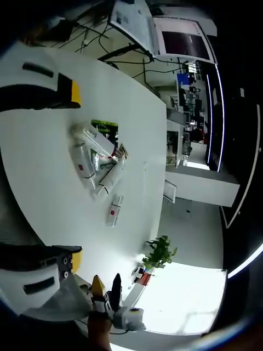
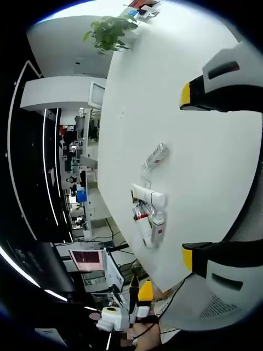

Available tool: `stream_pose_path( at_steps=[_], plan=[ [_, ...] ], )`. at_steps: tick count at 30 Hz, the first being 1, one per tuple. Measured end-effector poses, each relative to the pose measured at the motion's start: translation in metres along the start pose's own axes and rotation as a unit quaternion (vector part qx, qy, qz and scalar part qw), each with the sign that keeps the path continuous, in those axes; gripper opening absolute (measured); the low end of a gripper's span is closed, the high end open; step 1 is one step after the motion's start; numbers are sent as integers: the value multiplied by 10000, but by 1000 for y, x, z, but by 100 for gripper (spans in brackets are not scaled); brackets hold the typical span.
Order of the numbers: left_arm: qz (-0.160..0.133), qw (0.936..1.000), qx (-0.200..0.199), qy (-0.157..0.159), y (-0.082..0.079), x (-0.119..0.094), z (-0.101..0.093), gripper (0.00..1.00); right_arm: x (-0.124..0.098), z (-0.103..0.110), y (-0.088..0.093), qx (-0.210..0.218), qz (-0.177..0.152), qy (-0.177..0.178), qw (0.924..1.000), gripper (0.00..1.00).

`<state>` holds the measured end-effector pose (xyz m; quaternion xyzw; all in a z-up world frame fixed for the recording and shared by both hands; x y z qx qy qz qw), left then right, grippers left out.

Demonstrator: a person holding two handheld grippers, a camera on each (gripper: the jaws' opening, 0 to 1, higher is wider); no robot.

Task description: Arrange the skincare products in the storage area until every visible bottle or jar stands upright without overlapping.

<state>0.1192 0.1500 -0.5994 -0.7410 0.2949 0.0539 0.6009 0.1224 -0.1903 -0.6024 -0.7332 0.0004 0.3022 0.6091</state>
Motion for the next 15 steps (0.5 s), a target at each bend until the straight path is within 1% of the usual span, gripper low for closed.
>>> stream_pose_path(
  at_steps=[15],
  plan=[
    [74,10000,39,54,1,1,-1,96,0,0,0,4,-18,-14,10000,99]
  ],
)
Point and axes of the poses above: the point that each gripper's makers call its tool centre point, and the gripper's own axes: x roughly forward along the fingers, z roughly to its left, y roughly out of its underside, the point moved 8 cm from there along -x, roughly backward along the fingers, and after that the axes turned 6 degrees about -x, right-handed, at the moved point
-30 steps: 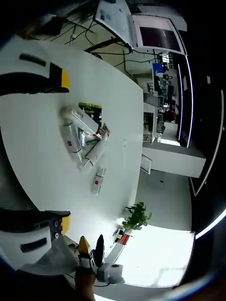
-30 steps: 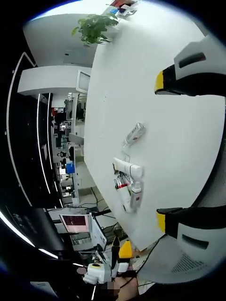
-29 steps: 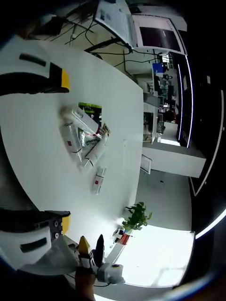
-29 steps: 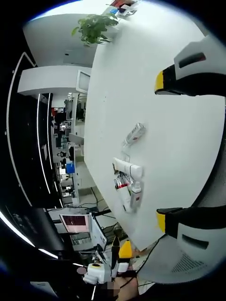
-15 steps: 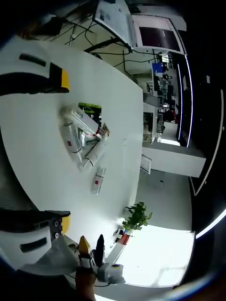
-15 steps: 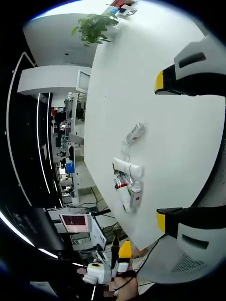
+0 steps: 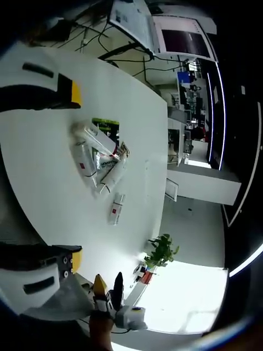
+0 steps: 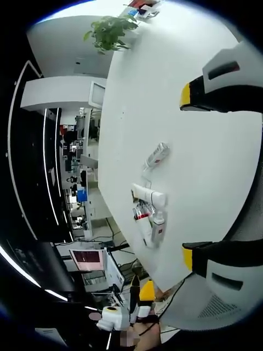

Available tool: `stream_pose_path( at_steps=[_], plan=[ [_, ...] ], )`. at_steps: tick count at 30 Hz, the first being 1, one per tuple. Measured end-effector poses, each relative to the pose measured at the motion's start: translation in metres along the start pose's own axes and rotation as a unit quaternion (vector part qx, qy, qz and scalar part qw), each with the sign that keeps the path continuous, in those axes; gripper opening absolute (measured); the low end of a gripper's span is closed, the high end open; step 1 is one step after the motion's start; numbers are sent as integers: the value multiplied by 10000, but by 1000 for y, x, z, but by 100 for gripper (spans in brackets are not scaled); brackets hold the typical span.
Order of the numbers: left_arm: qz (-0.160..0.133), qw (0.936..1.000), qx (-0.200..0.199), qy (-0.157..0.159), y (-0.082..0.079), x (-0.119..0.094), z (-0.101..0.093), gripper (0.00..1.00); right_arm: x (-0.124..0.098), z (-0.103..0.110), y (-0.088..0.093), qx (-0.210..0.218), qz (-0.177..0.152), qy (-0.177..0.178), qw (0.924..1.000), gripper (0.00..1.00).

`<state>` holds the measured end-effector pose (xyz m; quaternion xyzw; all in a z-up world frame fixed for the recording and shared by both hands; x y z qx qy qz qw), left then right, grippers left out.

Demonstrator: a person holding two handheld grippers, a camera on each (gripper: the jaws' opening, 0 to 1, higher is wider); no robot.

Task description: Arrange the skincare products in the storage area until every visible bottle or jar stands upright without overlapping.

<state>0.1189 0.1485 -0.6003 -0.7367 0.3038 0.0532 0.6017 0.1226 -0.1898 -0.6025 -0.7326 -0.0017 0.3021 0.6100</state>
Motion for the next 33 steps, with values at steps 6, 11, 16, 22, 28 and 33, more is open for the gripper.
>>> stream_pose_path(
  at_steps=[6,11,16,22,28,33],
  plan=[
    [72,9999,108,45,1,1,-2,96,0,0,1,-8,14,-12,10000,99],
    [247,9997,29,83,0,7,-3,96,1,-1,1,32,23,10,10000,99],
    [341,9994,23,40,-2,12,4,96,1,-2,1,60,27,49,10000,98],
    [382,9992,79,7,-7,13,12,95,0,-2,1,47,31,78,10000,98],
    [414,9991,130,12,-9,18,15,95,0,-2,1,8,43,95,9999,97],
    [664,9975,221,91,-11,29,24,95,1,-2,1,43,83,97,9999,97]
  ],
)
Point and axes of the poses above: the point that each gripper's makers call its tool centre point, and the gripper's own axes: x roughly forward along the fingers, z roughly to its left, y roughly out of its underside, the point moved 8 cm from there along -x, roughly backward along the fingers, and after that the axes turned 6 degrees about -x, right-handed, at the moved point
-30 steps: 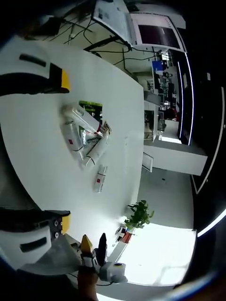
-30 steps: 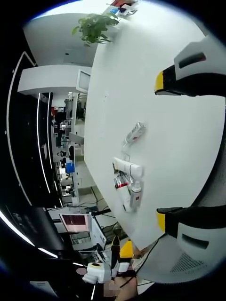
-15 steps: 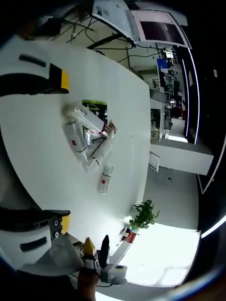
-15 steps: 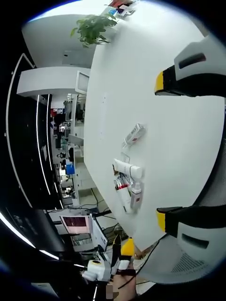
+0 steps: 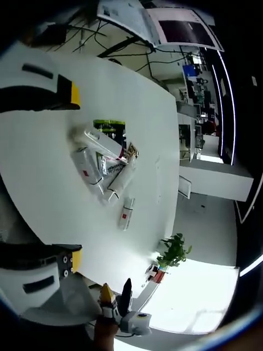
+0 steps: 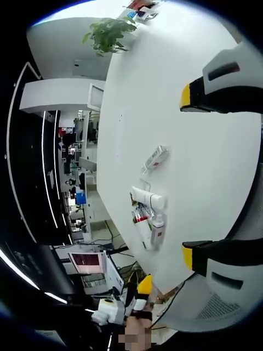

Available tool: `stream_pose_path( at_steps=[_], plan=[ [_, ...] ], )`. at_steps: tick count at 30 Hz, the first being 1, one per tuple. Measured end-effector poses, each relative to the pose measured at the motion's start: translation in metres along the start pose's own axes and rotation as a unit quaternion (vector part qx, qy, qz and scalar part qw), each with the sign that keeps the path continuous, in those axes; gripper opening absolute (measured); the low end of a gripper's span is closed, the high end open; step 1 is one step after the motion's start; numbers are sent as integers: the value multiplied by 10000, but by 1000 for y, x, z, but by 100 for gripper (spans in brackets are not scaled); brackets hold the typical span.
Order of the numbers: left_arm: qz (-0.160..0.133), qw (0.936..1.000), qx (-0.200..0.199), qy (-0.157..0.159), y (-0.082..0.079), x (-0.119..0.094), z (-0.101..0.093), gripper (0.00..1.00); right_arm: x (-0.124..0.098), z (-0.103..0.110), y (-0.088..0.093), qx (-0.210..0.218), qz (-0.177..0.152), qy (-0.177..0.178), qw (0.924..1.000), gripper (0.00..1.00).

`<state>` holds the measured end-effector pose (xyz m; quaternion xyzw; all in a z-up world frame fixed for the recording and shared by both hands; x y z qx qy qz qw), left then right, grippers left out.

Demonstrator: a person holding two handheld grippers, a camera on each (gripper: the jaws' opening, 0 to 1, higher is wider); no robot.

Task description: Arrange the skincare products in the storage area until every visible bottle or jar stands upright without overlapping.

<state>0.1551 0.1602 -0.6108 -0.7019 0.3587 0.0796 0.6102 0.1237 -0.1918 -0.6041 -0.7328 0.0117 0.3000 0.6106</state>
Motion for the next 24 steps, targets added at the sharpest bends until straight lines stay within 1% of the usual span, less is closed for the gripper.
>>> stream_pose_path(
  at_steps=[5,11,16,19,24],
  plan=[
    [170,9997,175,101,-4,10,4,92,0,-1,0,28,-1,-6,10000,96],
    [479,9982,326,134,-5,22,13,89,-1,-1,0,46,-6,10,10000,95],
    [642,9968,449,143,-10,29,17,89,0,0,0,13,15,-15,10000,95],
    [828,9950,534,173,-14,38,24,88,0,0,1,-20,50,-41,10000,94],
    [1024,9925,635,191,-19,48,26,85,1,2,2,-46,75,-81,9999,95]
  ],
)
Point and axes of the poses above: the point that each gripper's makers call its tool centre point, and the gripper's own axes: x roughly forward along the fingers, z roughly to its left, y roughly out of its underside, the point moved 8 cm from there along -x, roughly backward along the fingers, and after that the axes turned 6 degrees about -x, right-handed, at the moved point
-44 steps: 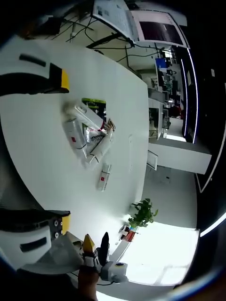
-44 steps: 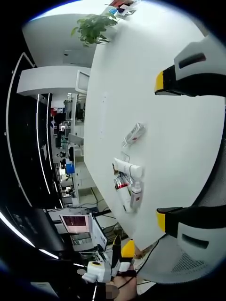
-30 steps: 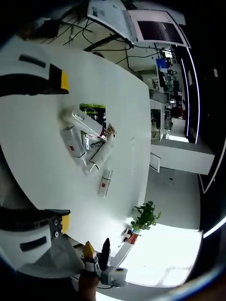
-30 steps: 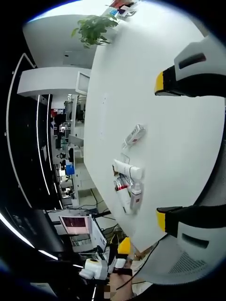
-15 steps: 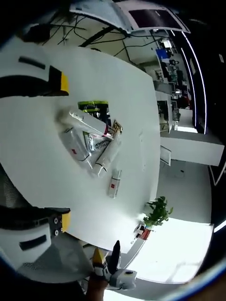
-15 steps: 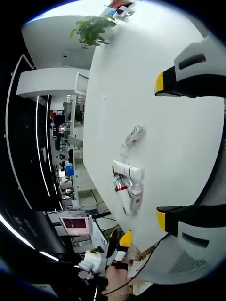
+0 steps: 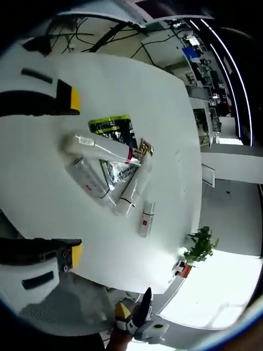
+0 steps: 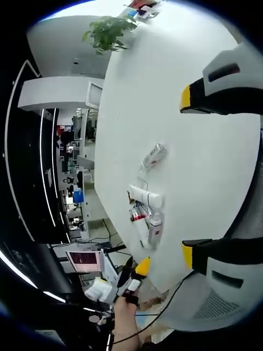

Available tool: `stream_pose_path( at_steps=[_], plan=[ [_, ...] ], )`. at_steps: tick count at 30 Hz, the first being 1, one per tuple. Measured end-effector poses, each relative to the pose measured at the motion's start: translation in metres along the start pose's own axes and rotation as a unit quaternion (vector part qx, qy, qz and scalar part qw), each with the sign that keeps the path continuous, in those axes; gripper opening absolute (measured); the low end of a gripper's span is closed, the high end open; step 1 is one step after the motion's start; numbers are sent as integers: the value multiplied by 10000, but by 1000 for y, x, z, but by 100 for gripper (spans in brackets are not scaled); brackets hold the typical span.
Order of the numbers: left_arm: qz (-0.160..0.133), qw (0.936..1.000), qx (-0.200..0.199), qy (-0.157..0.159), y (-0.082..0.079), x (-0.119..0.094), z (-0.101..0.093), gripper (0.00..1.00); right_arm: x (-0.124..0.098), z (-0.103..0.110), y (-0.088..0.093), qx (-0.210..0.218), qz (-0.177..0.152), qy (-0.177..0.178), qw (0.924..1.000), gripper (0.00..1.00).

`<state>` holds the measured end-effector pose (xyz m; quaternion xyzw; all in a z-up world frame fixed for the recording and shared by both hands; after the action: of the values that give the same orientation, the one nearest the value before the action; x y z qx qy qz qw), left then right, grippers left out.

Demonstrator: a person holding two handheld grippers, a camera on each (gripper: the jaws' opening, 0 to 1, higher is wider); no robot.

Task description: Arrange the skincare products in the storage area until every visible bottle or jar stands upright without overlapping.

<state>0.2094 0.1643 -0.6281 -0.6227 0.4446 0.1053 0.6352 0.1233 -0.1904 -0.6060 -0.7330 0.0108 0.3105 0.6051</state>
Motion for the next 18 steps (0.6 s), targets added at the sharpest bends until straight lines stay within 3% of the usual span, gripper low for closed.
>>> stream_pose_path(
  at_steps=[8,18],
  plan=[
    [279,9992,282,-17,-10,15,18,84,1,1,1,-19,59,-32,10000,94],
    [671,9962,550,35,-25,32,26,79,1,1,1,-41,101,-12,9999,93]
  ],
)
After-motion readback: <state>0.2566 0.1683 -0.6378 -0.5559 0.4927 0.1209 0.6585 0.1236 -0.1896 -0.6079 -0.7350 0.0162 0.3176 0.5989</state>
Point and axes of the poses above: the point that each gripper's makers call its tool centre point, and the gripper's own axes: x roughly forward along the fingers, z roughly to its left, y roughly out of its underside, the point moved 8 cm from there along -x, roughly backward along the fingers, and after that the axes turned 6 degrees about -x, right-handed, at the moved point
